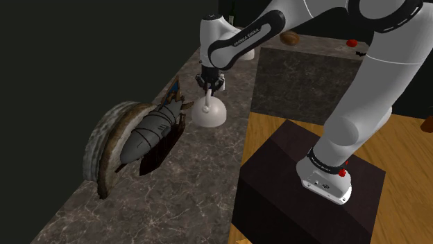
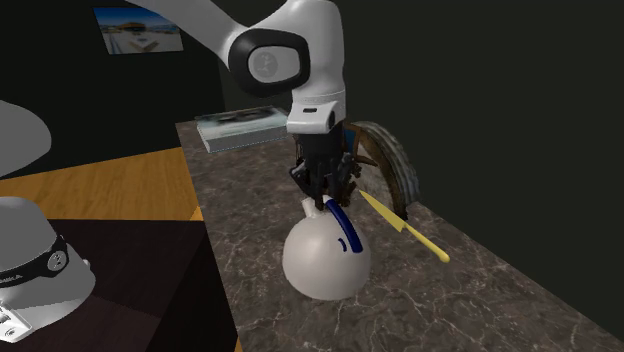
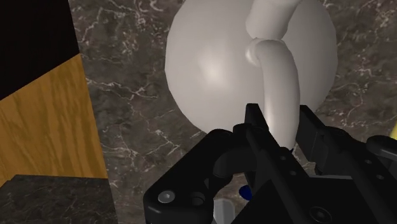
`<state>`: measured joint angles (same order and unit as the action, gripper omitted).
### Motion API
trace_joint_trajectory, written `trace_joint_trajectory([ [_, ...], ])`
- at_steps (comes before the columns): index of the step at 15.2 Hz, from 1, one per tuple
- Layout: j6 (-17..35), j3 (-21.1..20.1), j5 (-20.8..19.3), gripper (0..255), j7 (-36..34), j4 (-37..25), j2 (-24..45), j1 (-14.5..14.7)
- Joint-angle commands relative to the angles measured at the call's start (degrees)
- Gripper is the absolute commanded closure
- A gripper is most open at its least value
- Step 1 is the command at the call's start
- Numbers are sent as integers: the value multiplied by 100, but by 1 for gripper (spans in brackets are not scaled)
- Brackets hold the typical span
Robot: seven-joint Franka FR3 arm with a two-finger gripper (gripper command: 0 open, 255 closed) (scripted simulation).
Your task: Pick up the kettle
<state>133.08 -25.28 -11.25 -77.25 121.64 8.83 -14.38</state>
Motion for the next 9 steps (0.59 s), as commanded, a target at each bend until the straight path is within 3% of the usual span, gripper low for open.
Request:
trace_joint_trajectory([
  [1, -143, -20, 80, 255, 57, -60, -106, -11],
  [9, -697, -56, 326, 255, 257, -339, -429, -44],
])
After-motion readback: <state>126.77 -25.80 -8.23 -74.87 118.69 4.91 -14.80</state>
